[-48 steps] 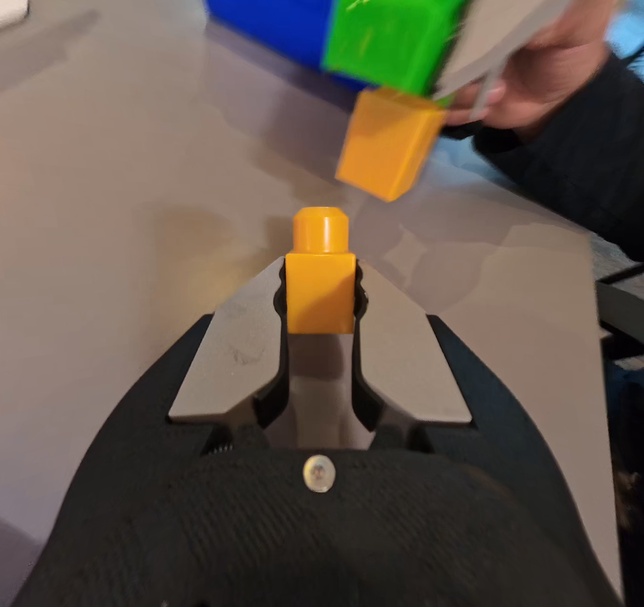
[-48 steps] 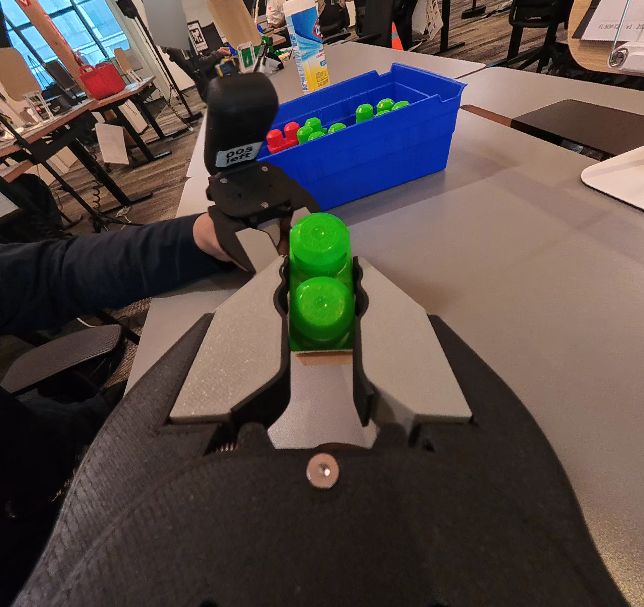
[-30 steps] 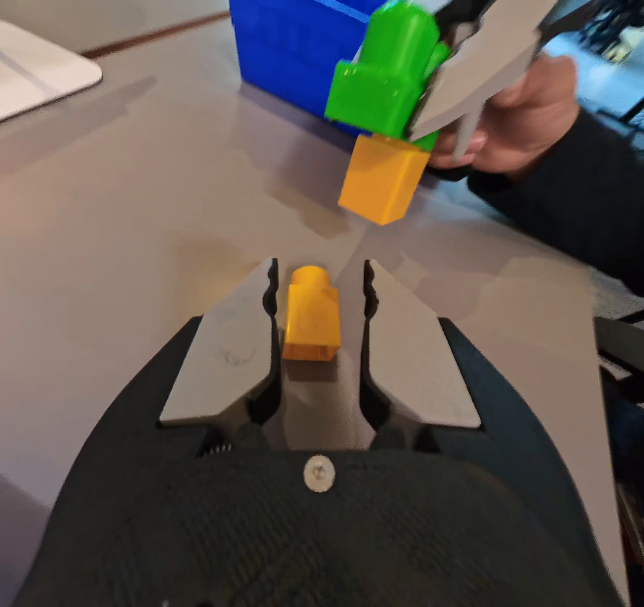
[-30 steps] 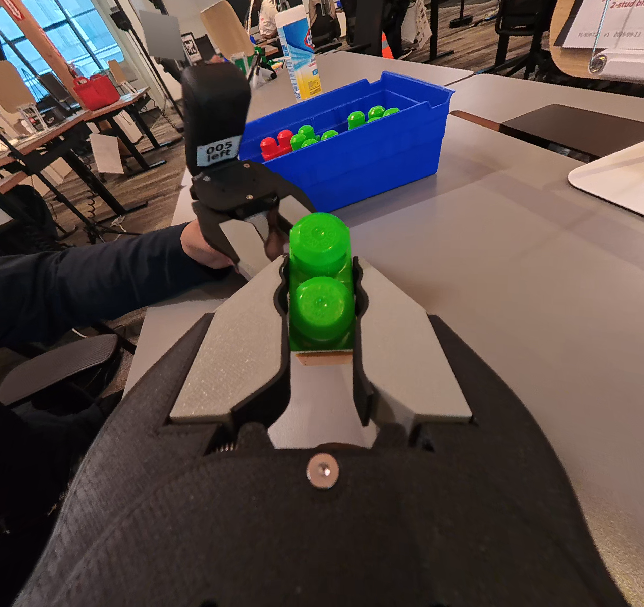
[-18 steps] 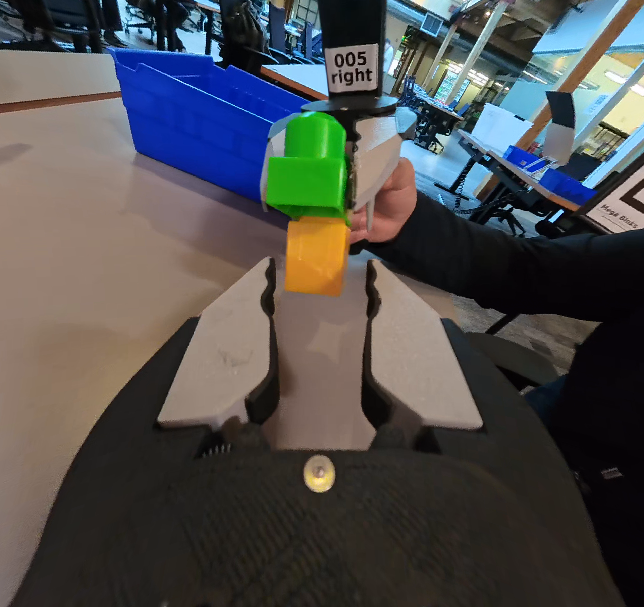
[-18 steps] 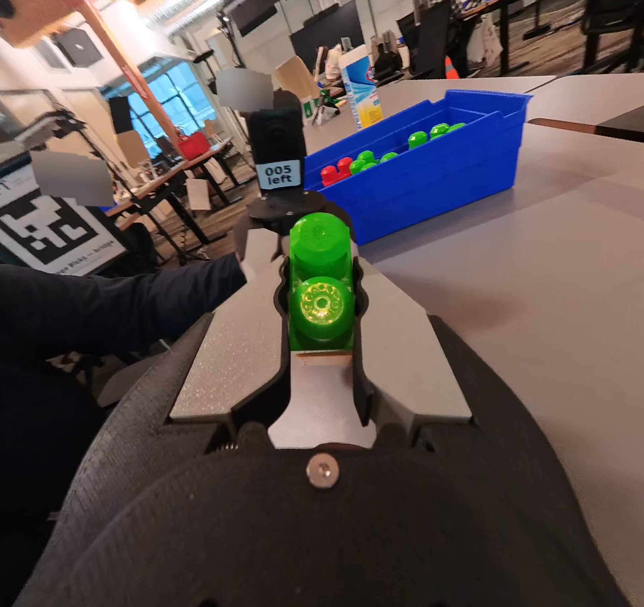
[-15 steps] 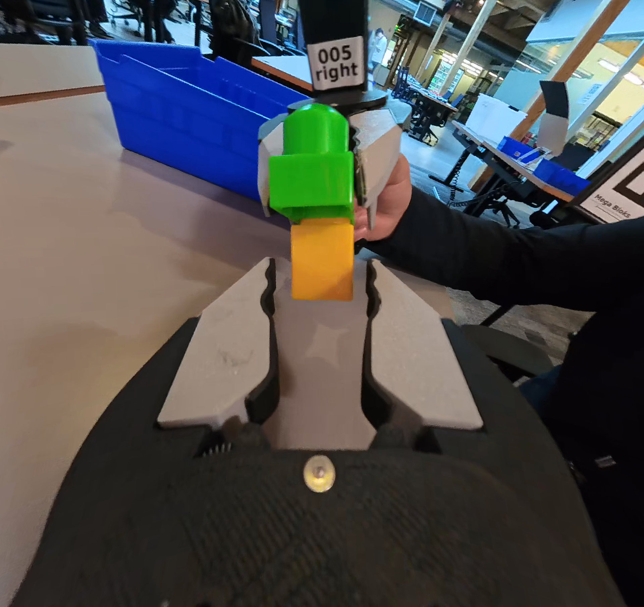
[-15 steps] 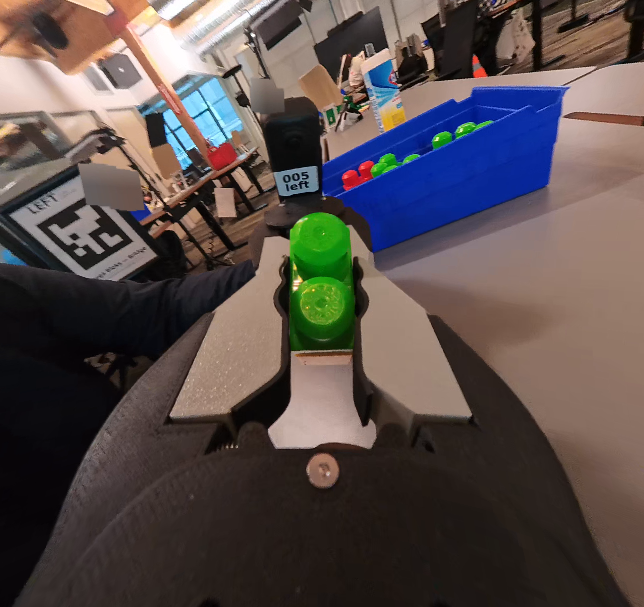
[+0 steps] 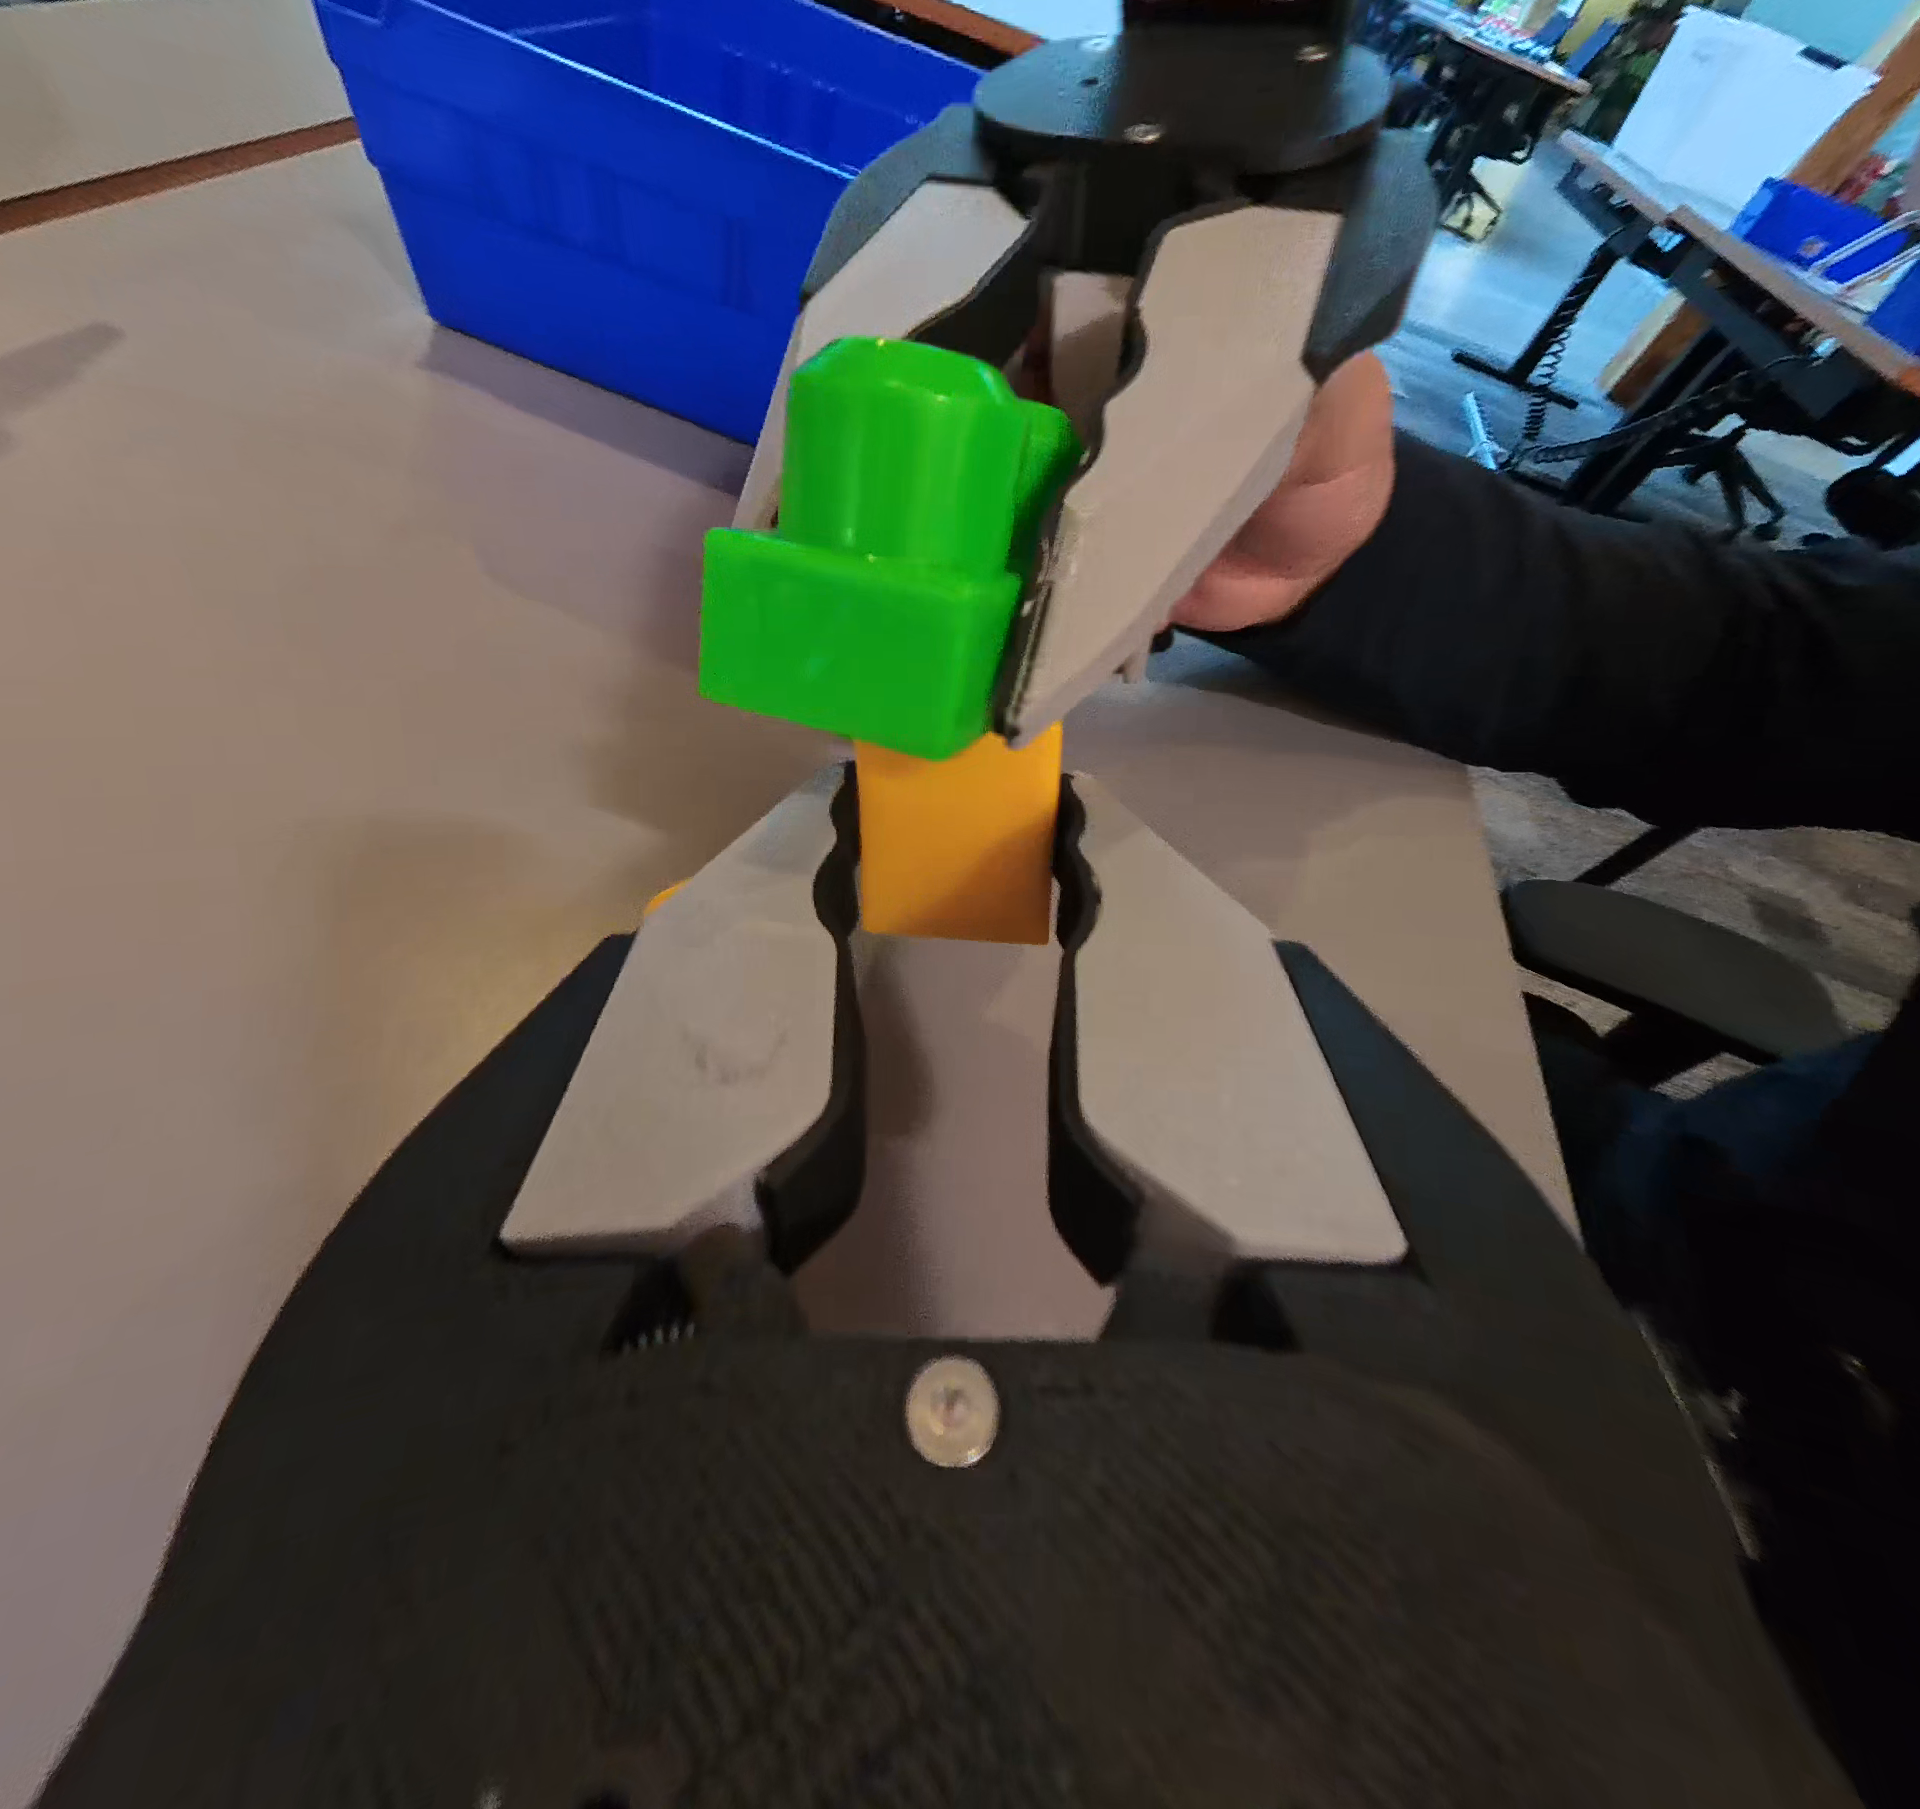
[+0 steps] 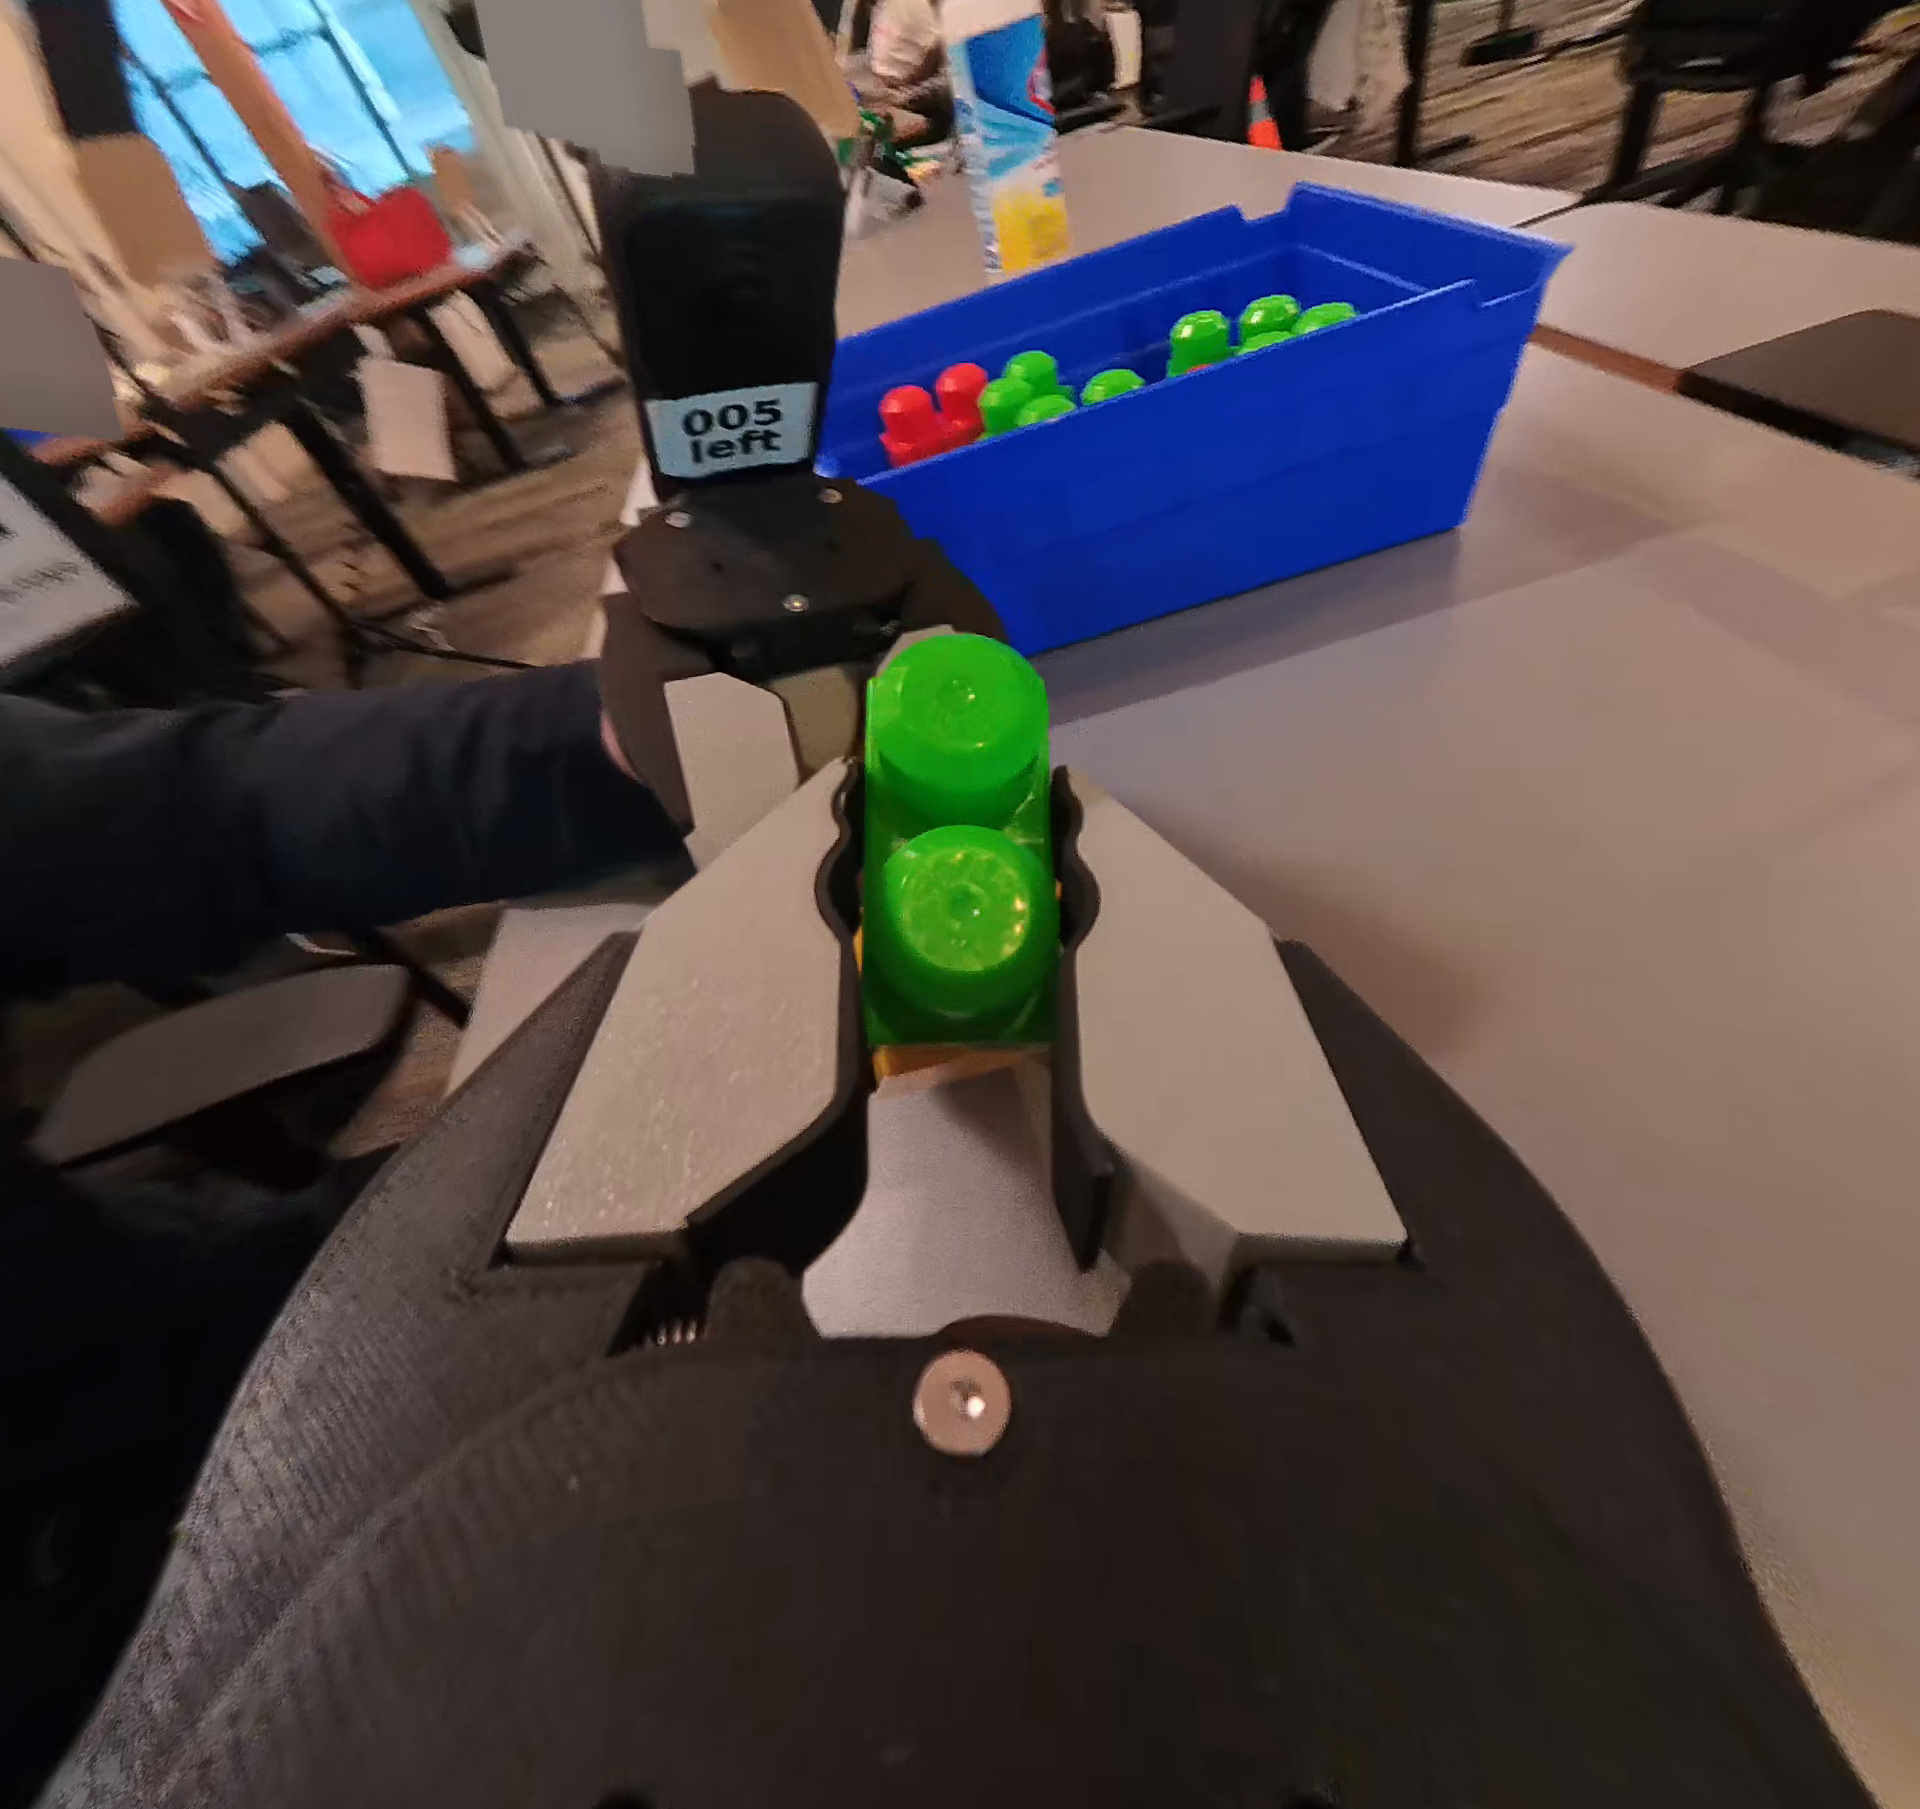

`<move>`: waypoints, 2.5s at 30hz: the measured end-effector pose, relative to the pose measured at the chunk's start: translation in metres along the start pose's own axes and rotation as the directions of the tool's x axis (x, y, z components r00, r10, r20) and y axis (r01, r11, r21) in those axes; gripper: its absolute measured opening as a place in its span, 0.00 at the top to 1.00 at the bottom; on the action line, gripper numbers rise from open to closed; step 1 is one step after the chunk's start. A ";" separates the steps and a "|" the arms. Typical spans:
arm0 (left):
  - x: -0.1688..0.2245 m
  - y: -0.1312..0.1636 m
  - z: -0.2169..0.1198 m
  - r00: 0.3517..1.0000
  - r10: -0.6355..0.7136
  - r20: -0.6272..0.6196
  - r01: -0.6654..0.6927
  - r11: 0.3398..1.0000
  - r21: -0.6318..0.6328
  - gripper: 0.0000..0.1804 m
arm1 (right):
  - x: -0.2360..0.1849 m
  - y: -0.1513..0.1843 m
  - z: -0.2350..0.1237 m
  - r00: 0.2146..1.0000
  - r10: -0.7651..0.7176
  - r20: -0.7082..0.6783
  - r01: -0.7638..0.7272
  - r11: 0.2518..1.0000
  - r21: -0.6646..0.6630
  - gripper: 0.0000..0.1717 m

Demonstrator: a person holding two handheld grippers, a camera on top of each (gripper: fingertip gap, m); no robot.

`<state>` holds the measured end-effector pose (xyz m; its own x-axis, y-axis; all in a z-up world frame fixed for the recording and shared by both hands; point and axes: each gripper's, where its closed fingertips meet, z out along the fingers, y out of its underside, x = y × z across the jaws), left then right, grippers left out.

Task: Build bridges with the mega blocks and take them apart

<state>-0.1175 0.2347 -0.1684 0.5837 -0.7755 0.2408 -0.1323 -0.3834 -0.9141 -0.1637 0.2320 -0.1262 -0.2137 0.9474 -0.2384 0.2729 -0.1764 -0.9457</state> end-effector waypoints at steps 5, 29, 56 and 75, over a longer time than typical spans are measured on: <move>-0.015 0.008 -0.002 0.997 -0.053 0.055 0.054 0.998 -0.023 0.81 | 0.029 -0.026 -0.028 0.953 -0.093 -0.289 0.120 0.990 0.078 0.81; -0.045 -0.008 -0.023 0.977 -0.124 0.176 0.106 0.988 0.109 0.81 | 0.167 0.039 -0.284 0.313 -0.030 -0.949 -0.271 0.955 -0.119 0.81; -0.078 -0.012 -0.053 0.919 -0.232 0.319 0.175 0.965 0.196 0.81 | 0.034 0.091 0.032 0.836 -0.544 -0.067 0.408 0.699 -0.588 0.74; -0.077 -0.011 -0.053 0.922 -0.256 0.291 0.205 0.959 0.197 0.81 | 0.095 -0.050 -0.161 0.374 -0.466 -0.802 0.327 0.875 -0.356 0.82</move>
<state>-0.2034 0.2724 -0.1593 0.8049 -0.4707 0.3613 0.1501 -0.4277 -0.8914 -0.0468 0.3734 -0.0659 0.5448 0.6509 0.5286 0.5031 0.2506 -0.8271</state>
